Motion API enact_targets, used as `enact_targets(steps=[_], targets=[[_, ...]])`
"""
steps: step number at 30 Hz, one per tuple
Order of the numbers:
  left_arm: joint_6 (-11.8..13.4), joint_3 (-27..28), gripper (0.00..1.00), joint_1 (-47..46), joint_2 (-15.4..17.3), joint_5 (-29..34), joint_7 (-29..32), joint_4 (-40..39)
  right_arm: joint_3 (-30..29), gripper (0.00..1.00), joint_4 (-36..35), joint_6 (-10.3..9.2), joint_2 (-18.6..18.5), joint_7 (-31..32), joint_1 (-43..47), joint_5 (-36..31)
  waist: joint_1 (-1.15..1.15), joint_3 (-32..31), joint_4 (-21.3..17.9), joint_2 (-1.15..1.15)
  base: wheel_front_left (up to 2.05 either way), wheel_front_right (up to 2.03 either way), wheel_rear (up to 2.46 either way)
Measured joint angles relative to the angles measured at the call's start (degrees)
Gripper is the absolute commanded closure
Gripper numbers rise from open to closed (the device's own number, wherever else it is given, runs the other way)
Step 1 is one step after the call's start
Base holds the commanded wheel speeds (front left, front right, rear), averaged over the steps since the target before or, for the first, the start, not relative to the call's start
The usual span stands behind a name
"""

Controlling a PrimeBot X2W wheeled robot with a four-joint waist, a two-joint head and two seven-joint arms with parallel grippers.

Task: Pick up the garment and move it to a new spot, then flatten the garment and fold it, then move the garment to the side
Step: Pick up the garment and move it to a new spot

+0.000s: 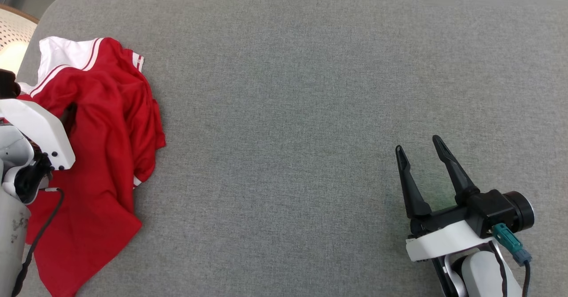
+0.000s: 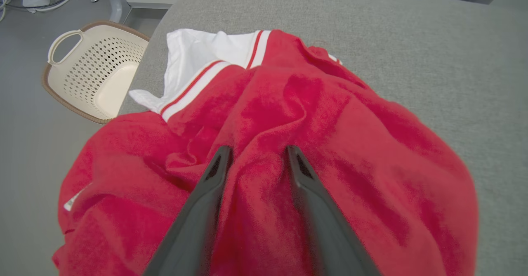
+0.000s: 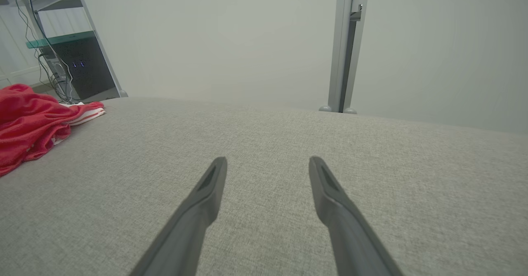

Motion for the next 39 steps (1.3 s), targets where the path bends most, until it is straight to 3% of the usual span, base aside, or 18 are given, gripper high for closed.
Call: enact_targets(steps=[10,21,30,39], targets=[[0.00,-1.87,1.00,-1.66,1.18,-3.50,-8.20,0.52,0.74,0.00,0.99,0.00,0.01,0.00,0.52,0.71,0.00,-3.02,0.80,0.00,0.00,0.00,0.00],[0.47,-0.30,1.00,-2.07,2.97,-4.66,-17.03,-7.99,1.29,0.00,1.60,0.00,0.02,0.00,2.46,4.78,0.00,-9.31,2.00,0.00,0.00,0.00,0.00],[5.08,2.15,1.00,-1.94,3.28,-4.65,-20.91,-25.14,1.01,0.00,1.63,0.00,0.03,0.00,3.95,7.31,0.00,-14.02,2.60,0.00,0.00,0.00,0.00],[10.71,0.48,1.00,-0.90,2.43,-2.04,-18.37,-38.54,-0.55,0.00,1.20,0.00,0.04,0.00,4.18,8.76,0.00,-15.59,0.04,0.00,0.00,0.00,0.00]])
